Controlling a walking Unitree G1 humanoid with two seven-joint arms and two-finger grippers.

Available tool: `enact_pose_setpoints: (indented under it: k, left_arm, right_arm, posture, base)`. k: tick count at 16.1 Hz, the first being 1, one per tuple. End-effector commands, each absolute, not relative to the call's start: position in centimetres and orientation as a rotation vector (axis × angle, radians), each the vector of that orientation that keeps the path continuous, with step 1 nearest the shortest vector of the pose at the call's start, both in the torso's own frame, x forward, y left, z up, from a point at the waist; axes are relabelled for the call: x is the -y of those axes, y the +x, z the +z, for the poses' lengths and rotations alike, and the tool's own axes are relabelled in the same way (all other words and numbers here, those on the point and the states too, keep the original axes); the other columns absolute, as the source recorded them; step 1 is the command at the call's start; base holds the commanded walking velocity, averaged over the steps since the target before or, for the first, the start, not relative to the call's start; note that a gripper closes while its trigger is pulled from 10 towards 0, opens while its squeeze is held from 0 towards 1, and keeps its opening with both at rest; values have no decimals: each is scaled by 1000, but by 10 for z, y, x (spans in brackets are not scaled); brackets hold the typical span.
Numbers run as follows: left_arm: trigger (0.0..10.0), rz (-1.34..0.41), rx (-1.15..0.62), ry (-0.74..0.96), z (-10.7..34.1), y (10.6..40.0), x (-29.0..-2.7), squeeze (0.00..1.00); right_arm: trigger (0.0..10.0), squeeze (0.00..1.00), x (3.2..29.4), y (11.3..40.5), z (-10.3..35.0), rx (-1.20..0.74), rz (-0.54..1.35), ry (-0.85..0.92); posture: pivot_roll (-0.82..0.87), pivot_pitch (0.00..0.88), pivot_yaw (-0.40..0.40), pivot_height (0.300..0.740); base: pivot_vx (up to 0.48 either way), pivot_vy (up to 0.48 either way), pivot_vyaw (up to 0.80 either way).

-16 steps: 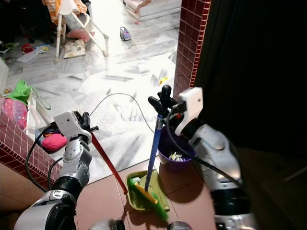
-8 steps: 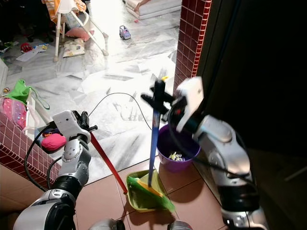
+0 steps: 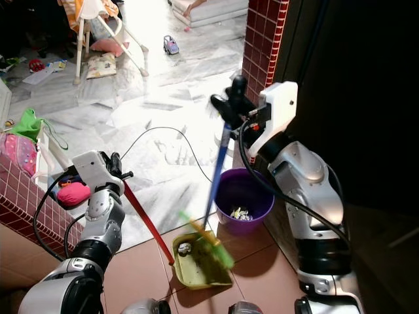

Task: Sweep floor

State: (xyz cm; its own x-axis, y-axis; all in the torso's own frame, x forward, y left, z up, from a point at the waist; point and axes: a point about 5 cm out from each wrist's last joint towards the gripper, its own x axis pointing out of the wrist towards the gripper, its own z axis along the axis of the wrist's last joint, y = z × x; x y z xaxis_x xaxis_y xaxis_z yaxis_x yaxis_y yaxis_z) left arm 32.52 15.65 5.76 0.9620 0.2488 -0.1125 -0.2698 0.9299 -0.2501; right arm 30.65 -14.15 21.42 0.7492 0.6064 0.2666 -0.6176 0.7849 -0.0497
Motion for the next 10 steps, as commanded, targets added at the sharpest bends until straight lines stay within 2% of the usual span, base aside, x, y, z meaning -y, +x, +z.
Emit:
enact_pose_setpoints:
  k: [1,5,7,10]
  left_arm:
    - [10000,275,-157,-271,41,316,-157,0]
    - [10000,252,-117,-191,45,311,-160,0]
    - [10000,257,-57,-172,57,313,-163,0]
    - [10000,260,-58,-170,56,308,-162,0]
  right_arm:
    - [10000,0,142,305,209,292,643,47]
    - [10000,0,132,294,178,229,616,75]
    - [10000,0,133,295,161,179,536,80]
    - [10000,0,132,298,160,185,489,81]
  posture:
    - [-178,0,49,740]
    - [-135,0,51,740]
    - [-113,0,48,740]
    - [-113,0,46,740]
  base:
    - [0,0,0]
    - [0,0,0]
    - [0,0,0]
    - [0,0,0]
